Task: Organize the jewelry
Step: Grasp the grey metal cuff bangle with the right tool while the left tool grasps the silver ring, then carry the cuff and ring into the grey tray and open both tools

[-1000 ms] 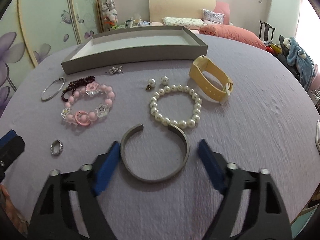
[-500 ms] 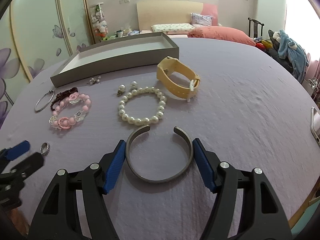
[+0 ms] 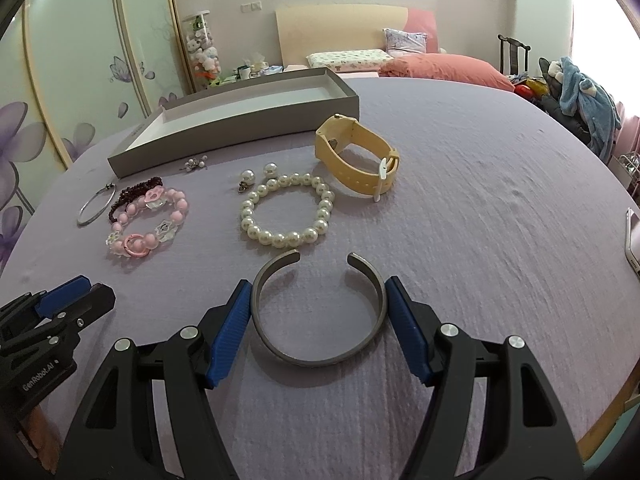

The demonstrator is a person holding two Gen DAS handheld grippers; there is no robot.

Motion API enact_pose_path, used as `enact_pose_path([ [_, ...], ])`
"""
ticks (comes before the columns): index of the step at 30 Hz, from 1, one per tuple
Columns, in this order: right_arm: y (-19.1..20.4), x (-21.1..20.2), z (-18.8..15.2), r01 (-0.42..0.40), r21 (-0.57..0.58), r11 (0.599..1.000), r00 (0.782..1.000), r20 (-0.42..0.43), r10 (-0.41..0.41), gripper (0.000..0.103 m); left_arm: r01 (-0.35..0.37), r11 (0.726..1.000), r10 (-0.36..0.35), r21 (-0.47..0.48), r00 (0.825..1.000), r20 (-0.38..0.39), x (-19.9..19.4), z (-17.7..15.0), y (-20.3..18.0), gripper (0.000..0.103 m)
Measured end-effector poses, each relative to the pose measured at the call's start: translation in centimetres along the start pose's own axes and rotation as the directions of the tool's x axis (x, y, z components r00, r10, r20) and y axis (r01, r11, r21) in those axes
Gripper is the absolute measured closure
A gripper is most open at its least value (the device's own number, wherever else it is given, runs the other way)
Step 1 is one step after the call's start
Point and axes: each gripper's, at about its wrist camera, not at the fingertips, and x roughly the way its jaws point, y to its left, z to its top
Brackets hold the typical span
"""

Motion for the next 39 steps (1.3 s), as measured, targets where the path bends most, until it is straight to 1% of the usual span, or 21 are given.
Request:
enact_pose_path([
  [1,0.0,0.0,0.0,0.0,0.0,1.0,1.0,0.0,0.0,0.035,-0.009,1.0,0.009,0.002,1.0,0.002,0.0,0.0,-0.1,0.069],
  [2,0.1,0.0,-0.1,0.0,-0.001,1.0,1.0,0.0,0.0,0.035,-0.019,1.0,0.019,0.004,1.0,0.004,0.1,0.0,-0.2,0.073],
  [3,0.1,0.0,-0.1,-0.001,-0.001,1.0,1.0,0.001,0.001,0.035,-0.03,1.0,0.03,0.004,1.0,0.006,0.1,0.0,-0.2,0.081],
  [8,0.3,0.0,-0.1,-0.007,-0.001,1.0,1.0,0.001,0.007,0.035,-0.015,1.0,0.015,-0.008,1.0,0.016,-0.2,-0.3,0.1,0.081],
  [12,0.4,-0.2,-0.2,-0.042,0.005,0.999,0.999,0.003,0.042,0.035,0.028,0.998,-0.027,-0.065,0.999,0.018,-0.7,-0.4,1.4,0.081],
  [21,1.5,-1.1,0.7,-0.081,-0.028,0.996,0.995,0.055,0.083,0.035,-0.01,0.994,0.017,-0.109,0.997,0.07,-2.2,0.5,3.7,0.081],
  [25,1.8,-1.4,1.6,-0.097,-0.045,0.994,0.992,0.08,0.1,0.035,-0.008,0.993,0.017,-0.114,0.997,0.075,-2.4,1.2,4.3,0.081],
  [28,1.9,-1.9,3.3,-0.097,-0.06,0.994,0.986,0.127,0.104,0.035,-0.005,0.995,0.015,-0.104,0.995,0.099,-3.0,2.7,5.0,0.081],
  [33,1.7,-2.1,7.4,-0.107,-0.066,0.992,0.97,0.213,0.119,0.035,-0.01,0.997,0.022,-0.073,0.984,0.175,-4.0,6.9,5.4,0.081],
  [35,1.9,-1.8,9.6,-0.105,-0.077,0.992,0.959,0.254,0.121,0.035,-0.001,0.998,0.015,-0.066,0.979,0.203,-4.0,8.6,5.7,0.081],
  [37,2.1,-1.4,11.4,-0.095,-0.085,0.992,0.95,0.291,0.116,0.035,-0.017,0.998,0.03,-0.053,0.969,0.247,-3.7,10.8,5.8,0.081],
  [39,2.2,-0.5,13.7,-0.11,-0.081,0.991,0.941,0.313,0.13,0.035,-0.023,0.998,0.037,-0.053,0.961,0.274,-3.0,12.8,6.0,0.081],
])
